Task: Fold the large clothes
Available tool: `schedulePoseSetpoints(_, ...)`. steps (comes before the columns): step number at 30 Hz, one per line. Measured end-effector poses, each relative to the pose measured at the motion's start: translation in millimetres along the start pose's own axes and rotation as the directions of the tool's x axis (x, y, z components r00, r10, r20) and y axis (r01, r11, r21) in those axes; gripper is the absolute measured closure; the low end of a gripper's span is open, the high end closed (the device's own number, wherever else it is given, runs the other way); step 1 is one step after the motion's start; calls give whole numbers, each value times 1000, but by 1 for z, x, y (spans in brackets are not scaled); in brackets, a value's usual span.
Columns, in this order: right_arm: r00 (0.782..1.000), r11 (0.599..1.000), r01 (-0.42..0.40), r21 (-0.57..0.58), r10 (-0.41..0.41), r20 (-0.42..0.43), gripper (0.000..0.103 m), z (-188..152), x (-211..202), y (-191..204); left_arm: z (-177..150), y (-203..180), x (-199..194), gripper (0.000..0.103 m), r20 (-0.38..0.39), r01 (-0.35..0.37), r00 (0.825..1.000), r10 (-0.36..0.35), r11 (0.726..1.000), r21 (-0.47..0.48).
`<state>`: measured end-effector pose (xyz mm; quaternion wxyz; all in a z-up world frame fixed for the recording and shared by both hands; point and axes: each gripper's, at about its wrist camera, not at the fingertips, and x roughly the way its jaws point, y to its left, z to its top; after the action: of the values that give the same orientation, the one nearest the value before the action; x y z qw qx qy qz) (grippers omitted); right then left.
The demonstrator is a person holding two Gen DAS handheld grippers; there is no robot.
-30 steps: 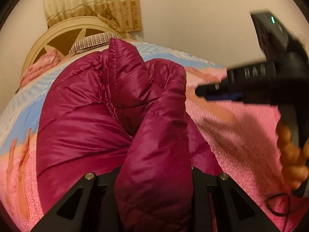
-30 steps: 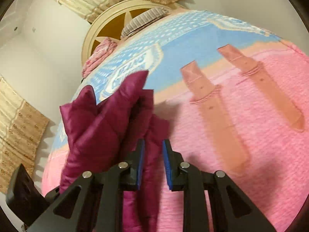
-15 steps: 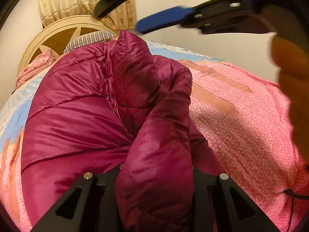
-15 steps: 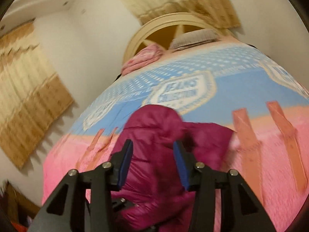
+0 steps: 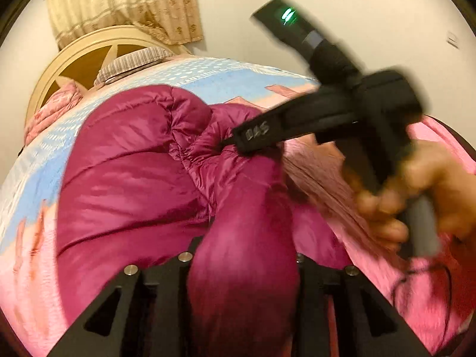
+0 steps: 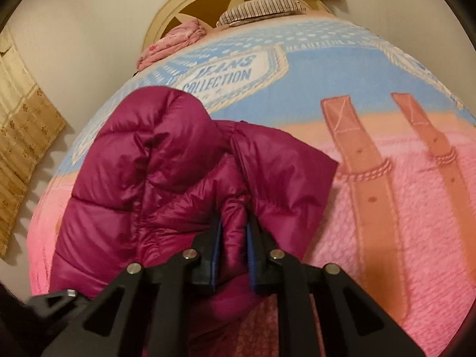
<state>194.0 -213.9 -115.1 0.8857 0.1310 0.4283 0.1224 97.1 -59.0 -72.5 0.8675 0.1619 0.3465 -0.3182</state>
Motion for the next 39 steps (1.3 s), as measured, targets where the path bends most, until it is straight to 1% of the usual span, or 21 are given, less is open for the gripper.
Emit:
schedulePoseSetpoints(1,1000,1000,11,-22,-11,5,87,-3,1,3,-2,3,-9,68,9,29,1000,-29,1000,-2)
schedulePoseSetpoints(3,1000,999,23,-37,-23,13,87,-3,4,5,-4,13,-24,66,16,88,996,-88,996,-14)
schedulePoseSetpoints(4,1000,999,15,-31,-14,10,87,-3,5,3,-5,21,-33,66,21,139,990,-139,990,-35)
schedulePoseSetpoints(5,1000,1000,3,-22,-3,8,87,-3,4,1,-4,29,-39,66,26,165,986,-164,984,-66)
schedulePoseSetpoints(8,1000,1000,2,-28,-2,14,87,-6,5,2,10,62,-59,63,79,209,977,-198,963,-173)
schedulePoseSetpoints(9,1000,999,6,-33,-5,19,87,-8,5,1,15,73,-66,61,111,213,975,-194,956,-202)
schedulePoseSetpoints(10,1000,999,5,-32,-4,25,87,-10,5,0,19,78,-74,56,142,205,974,-176,951,-230)
schedulePoseSetpoints(11,1000,1000,1,-27,0,28,87,-11,4,-1,27,91,-76,51,161,179,977,-140,949,-261)
schedulePoseSetpoints(13,999,1000,-10,-16,11,37,87,-14,3,-3,45,111,-71,50,170,103,984,-51,944,-312)
schedulePoseSetpoints(14,999,1000,-11,-17,12,38,87,-15,3,-3,54,119,-64,50,170,78,985,-23,942,-326)
schedulePoseSetpoints(15,999,1000,-10,-16,11,38,87,-14,4,-3,64,126,-52,50,159,52,987,2,940,-336)
schedulePoseSetpoints(17,999,1000,-3,-15,3,39,87,-14,4,-2,79,134,-23,50,100,-44,991,85,932,-359)
schedulePoseSetpoints(18,999,1000,3,-19,-3,42,87,-15,3,-2,83,137,-8,50,73,-92,989,127,925,-368)
schedulePoseSetpoints(19,999,1000,9,-24,-8,45,87,-15,3,-1,86,137,3,50,61,-114,987,147,921,-372)
schedulePoseSetpoints(22,999,1000,10,-22,-9,48,87,-18,1,-1,78,145,47,50,-20,-149,988,155,894,-423)
schedulePoseSetpoints(24,999,1000,10,-18,-9,51,87,-19,0,0,60,147,58,50,-45,-160,987,157,875,-456)
schedulePoseSetpoints(27,999,1000,-7,-4,8,54,87,-19,-2,-3,41,137,53,48,-31,-203,977,213,869,-451)
schedulePoseSetpoints(30,998,999,-34,22,33,54,87,-19,-5,-8,38,132,53,45,-39,-251,965,261,862,-441)
schedulePoseSetpoints(34,999,997,-5,71,2,45,85,-11,-25,-9,35,133,55,43,-46,-275,957,285,852,-445)
schedulePoseSetpoints(36,996,995,10,104,-19,88,77,-3,-51,-5,34,133,58,42,-48,-289,952,301,841,-457)
schedulePoseSetpoints(39,983,987,-27,156,-3,185,77,16,-92,14,35,128,61,41,-63,-336,937,345,830,-446)
